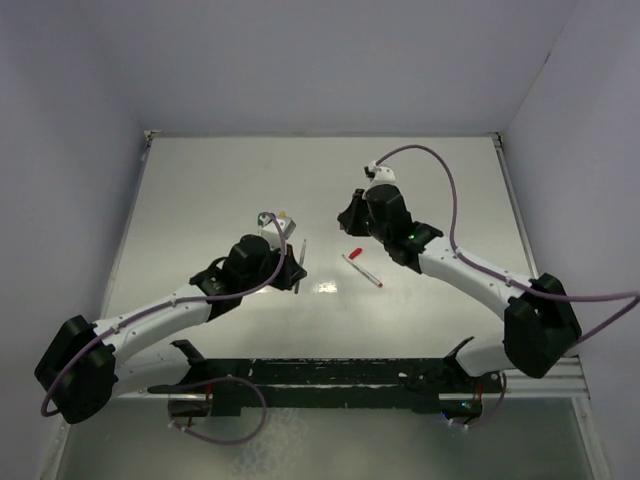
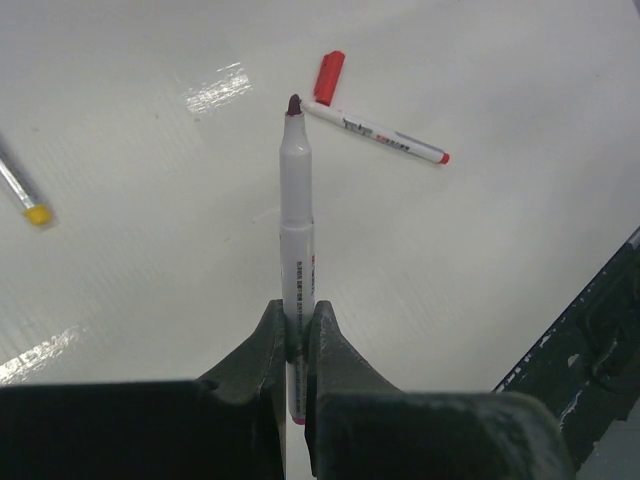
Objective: Insert the pens into the pen caps
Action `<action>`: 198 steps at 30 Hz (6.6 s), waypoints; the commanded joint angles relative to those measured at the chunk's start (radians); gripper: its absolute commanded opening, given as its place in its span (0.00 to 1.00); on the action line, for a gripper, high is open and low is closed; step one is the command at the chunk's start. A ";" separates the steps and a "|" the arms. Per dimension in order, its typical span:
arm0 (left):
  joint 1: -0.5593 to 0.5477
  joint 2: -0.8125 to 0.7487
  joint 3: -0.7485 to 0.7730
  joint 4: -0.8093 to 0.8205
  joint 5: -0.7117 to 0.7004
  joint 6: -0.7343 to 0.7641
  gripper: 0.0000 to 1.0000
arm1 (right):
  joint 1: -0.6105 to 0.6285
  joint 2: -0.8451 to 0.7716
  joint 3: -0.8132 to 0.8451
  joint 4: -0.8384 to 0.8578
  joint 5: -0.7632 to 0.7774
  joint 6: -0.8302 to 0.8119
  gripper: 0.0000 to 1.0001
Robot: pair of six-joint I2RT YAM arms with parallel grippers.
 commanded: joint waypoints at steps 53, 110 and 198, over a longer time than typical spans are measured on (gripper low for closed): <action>-0.002 0.031 0.044 0.435 0.258 -0.162 0.00 | 0.038 -0.247 -0.313 0.754 -0.297 0.060 0.00; -0.002 -0.040 -0.027 0.394 0.231 -0.152 0.00 | 0.069 -0.239 -0.302 0.734 -0.251 0.023 0.00; 0.178 0.039 0.106 0.615 0.185 -0.149 0.00 | 0.285 0.014 -0.222 0.303 -0.122 -0.082 0.00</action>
